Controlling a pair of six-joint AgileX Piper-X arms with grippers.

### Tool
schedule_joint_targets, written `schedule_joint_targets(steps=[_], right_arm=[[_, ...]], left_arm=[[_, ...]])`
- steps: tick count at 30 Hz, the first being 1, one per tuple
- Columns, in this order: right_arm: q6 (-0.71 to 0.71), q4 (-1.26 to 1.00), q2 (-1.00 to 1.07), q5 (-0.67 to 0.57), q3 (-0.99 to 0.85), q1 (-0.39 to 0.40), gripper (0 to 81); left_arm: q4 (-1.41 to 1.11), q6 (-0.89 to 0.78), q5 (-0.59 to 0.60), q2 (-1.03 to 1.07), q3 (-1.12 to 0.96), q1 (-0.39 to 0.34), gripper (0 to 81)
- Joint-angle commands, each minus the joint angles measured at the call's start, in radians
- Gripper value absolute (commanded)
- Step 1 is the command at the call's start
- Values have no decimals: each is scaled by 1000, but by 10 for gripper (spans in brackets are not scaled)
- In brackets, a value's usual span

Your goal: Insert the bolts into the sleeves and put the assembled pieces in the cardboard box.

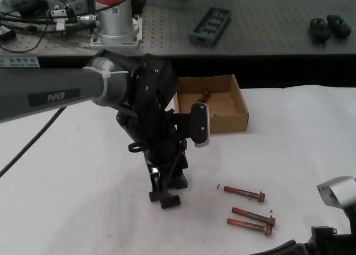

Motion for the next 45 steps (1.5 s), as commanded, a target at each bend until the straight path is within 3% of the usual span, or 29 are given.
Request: schedule_joint_targets(steps=[1, 6, 12, 17, 29, 35, 45], right_arm=[[-10, -9, -10, -15, -1, 0, 43], [-10, -9, -10, -15, -1, 0, 43], [-10, -9, -10, -15, -1, 0, 43], [-10, -9, -10, -37, -1, 0, 43], [-10, -9, -10, -59, -1, 0, 43], [-10, -9, -10, -59, -1, 0, 43], [-10, -9, -10, -85, -1, 0, 43]], left_arm=[[-1, -8, -8, 33, -2, -4, 323], [22, -8, -11, 67, -2, -4, 323], [31, 22, -100, 69, -2, 4, 319], [37, 44, -113, 69, -2, 14, 255], [51, 63, -171, 69, -2, 13, 255], [65, 68, -182, 69, -2, 13, 337], [68, 91, -241, 69, -2, 52, 339]])
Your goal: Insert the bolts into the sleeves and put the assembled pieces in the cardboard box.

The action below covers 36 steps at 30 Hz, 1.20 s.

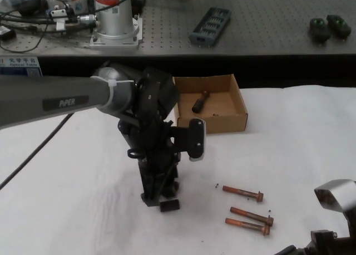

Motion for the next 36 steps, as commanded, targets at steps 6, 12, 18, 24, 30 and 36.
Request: schedule_joint_targets(steps=[6, 12, 18, 24, 30, 36], right_arm=[[-8, -50, -10, -17, -1, 0, 43], [-2, -107, -10, -17, -1, 0, 43], [-2, -107, -10, -17, -1, 0, 43], [-2, -107, -10, -14, -1, 0, 43], [-2, -107, -10, -14, -1, 0, 43], [-2, -107, -10, -14, -1, 0, 43]], left_arm=[[52, 27, -111, 7, 7, 49, 339], [49, 25, -63, 7, 7, 45, 334], [72, 16, -21, 7, 7, 45, 290], [86, 11, 12, 7, 7, 38, 290], [95, 11, 71, 7, 7, 21, 291], [102, 11, 87, 7, 7, 6, 291]])
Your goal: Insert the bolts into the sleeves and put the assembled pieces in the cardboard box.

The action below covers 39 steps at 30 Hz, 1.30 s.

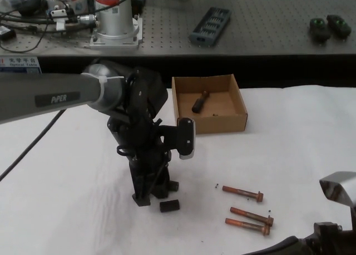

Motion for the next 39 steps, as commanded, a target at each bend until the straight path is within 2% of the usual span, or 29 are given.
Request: schedule_joint_targets(steps=[1, 17, 20, 26, 30, 33, 39], right_arm=[[-2, -10, -10, -7, -1, 0, 43], [-2, -10, -10, -7, -1, 0, 43], [-2, -10, -10, -7, -1, 0, 43], [-2, -2, -10, -8, -1, 0, 43], [-2, -3, -10, 1, -1, 0, 43], [27, 19, -10, 62, -1, 0, 43], [114, 144, -10, 330, -1, -2, 43]], left_arm=[[43, 1, 22, 9, 7, -16, 291], [-5, -47, 22, 9, 7, -45, 277], [-14, -95, 22, 9, 7, -46, 224], [-14, -148, 22, 9, 7, -46, 22], [-17, -191, 22, 6, 7, -43, 6], [-39, -262, 44, -17, 7, -35, 6], [-89, -519, 179, -158, 7, 21, 6]])
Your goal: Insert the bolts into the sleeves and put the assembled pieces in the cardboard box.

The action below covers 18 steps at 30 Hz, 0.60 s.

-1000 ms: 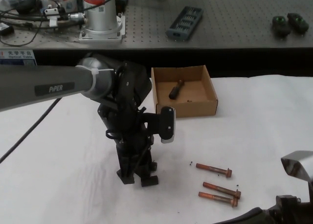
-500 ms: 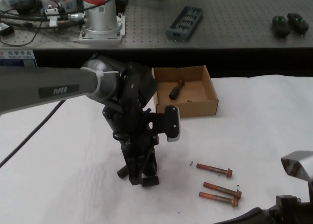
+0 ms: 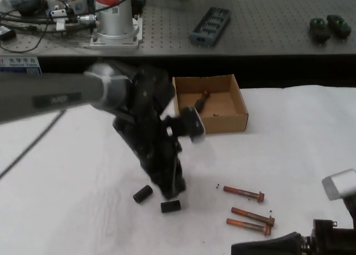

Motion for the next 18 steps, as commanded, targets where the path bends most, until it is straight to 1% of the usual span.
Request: schedule_joint_targets(steps=[1, 3, 4, 5, 8, 11, 12, 15, 18], right_arm=[[28, 34, -10, 147, -4, -3, 41], [30, 48, -10, 214, -23, -14, 7], [30, 63, -6, 248, -41, -27, 19], [30, 93, 0, 287, -64, -40, 70], [30, 217, 38, 385, -149, -85, 175], [48, 285, 124, 428, -241, -113, 181], [72, 283, 152, 433, -263, -116, 181], [184, 283, 250, 500, -329, -116, 181], [366, 280, 322, 600, -366, -116, 181]], left_arm=[[-34, -151, 91, -114, -9, 41, 6], [-62, -244, 163, -171, -9, 64, 6], [-80, -285, 189, -202, -9, 75, 6], [-99, -326, 198, -235, -9, 83, 6], [-136, -426, 198, -325, -9, 101, 6], [-138, -526, 198, -414, -9, 115, 6], [-138, -561, 198, -440, -9, 116, 6], [-138, -654, 180, -509, -9, 116, 6], [-138, -748, 163, -576, -9, 116, 6]])
